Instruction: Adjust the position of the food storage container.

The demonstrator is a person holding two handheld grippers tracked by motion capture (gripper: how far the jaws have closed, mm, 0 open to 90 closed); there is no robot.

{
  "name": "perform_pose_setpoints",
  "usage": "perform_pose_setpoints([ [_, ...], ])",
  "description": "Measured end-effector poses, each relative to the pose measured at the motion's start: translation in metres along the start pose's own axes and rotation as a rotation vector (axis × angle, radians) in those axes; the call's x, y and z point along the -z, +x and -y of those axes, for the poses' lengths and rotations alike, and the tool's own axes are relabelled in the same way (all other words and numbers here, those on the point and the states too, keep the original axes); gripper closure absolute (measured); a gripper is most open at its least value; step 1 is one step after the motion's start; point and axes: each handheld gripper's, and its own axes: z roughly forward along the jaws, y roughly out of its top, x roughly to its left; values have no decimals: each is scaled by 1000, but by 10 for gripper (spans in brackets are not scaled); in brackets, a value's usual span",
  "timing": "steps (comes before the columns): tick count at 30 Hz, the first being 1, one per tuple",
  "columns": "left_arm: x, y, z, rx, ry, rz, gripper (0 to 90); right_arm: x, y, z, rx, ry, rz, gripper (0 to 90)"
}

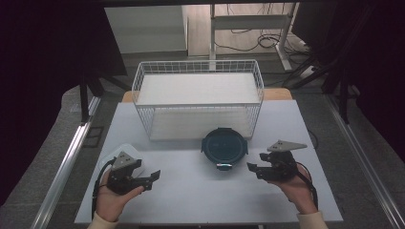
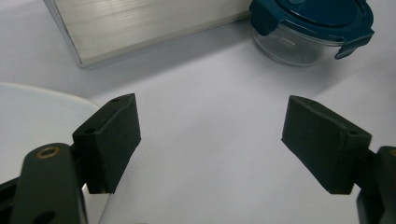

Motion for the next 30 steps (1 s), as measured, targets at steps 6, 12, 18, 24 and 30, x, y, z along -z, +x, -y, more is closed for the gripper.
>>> perform_pose_setpoints([
  [6, -3, -2, 2, -2, 13, 17, 191, -4, 2, -31, 42, 27, 14, 428],
  [12, -7, -1, 3, -2, 26, 20, 191, -25, 2, -60, 73, 66, 13, 477],
  [18, -7, 1, 5, 2, 29, 18, 191, -45, -1, -83, 99, 105, 29, 532],
  [24, -5, 2, 6, 6, 24, 14, 191, -59, -5, -96, 123, 126, 53, 577],
  [30, -3, 3, 5, 6, 20, 11, 192, -72, -14, -101, 119, 151, 74, 609],
])
